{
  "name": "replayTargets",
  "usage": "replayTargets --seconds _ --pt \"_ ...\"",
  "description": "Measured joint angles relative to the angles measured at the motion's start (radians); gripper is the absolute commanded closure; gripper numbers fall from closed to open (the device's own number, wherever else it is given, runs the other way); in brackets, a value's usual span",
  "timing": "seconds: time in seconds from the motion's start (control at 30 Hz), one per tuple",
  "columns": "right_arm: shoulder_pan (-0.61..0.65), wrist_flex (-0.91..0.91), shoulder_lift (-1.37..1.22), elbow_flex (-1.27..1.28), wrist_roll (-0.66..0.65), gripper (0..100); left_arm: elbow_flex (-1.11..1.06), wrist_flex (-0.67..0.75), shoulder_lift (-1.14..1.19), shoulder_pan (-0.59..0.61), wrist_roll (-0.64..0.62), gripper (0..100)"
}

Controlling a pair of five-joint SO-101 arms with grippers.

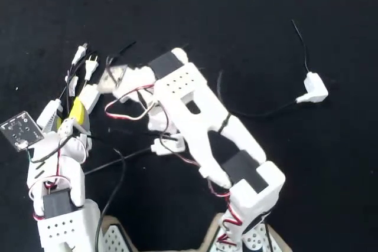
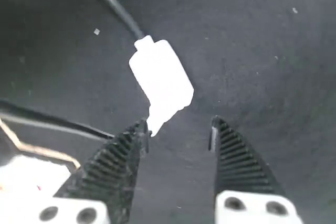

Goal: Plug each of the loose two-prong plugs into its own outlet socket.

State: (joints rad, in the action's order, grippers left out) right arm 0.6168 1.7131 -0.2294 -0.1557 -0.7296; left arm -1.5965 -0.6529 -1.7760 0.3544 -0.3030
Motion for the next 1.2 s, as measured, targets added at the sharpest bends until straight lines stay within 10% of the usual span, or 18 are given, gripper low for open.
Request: replayTargets --seconds 1.2 --pt "0.094 -0.229 0.275 0.466 -0.176 70.9 0.0 0.0 0.0 0.0 0.0 80"
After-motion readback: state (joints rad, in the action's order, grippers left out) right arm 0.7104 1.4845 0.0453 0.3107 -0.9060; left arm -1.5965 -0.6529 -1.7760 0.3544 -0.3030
